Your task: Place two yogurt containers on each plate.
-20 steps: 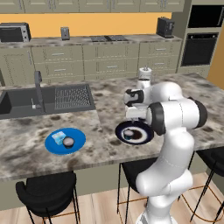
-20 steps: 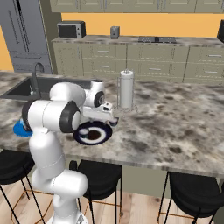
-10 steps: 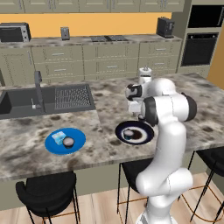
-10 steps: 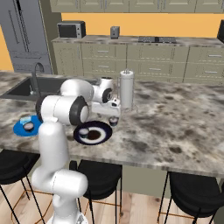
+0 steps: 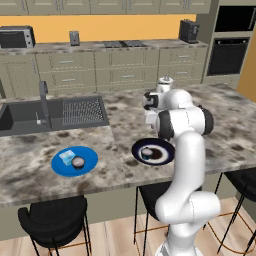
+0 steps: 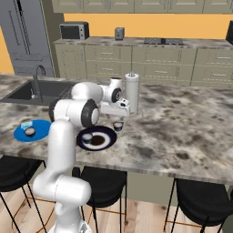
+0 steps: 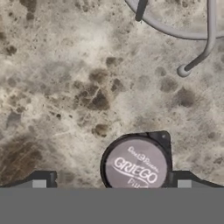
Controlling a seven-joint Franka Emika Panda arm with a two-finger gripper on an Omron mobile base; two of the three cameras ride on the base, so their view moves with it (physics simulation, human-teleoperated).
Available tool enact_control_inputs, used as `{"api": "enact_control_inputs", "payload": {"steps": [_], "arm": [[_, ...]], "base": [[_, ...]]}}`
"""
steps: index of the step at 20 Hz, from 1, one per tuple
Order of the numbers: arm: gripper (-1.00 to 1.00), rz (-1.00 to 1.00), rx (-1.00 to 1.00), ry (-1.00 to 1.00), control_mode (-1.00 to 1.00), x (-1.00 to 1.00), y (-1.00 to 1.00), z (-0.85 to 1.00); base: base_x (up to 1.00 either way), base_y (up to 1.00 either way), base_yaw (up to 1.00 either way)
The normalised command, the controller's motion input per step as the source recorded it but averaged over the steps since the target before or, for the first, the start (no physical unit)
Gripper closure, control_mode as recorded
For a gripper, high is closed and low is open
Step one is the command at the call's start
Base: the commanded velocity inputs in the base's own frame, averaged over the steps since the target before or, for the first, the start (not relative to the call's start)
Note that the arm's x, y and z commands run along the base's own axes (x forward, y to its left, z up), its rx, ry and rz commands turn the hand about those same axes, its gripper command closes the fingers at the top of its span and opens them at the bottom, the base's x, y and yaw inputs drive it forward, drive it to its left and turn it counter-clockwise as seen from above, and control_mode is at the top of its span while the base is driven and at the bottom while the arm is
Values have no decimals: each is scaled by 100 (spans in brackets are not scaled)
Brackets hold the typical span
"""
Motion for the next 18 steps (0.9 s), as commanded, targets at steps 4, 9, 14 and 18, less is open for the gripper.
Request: {"api": "enact_control_inputs", "payload": {"steps": [4, 9, 14, 18], "arm": [[-100, 0, 0, 0, -100, 5, -9, -26], [-100, 0, 0, 0, -100, 1, -13, -35], [-100, 0, 0, 0, -100, 1, -10, -32], [-100, 0, 0, 0, -100, 0, -7, -3]], "base": [[0, 0, 0], [0, 0, 0], [0, 0, 0], [0, 0, 0]]}}
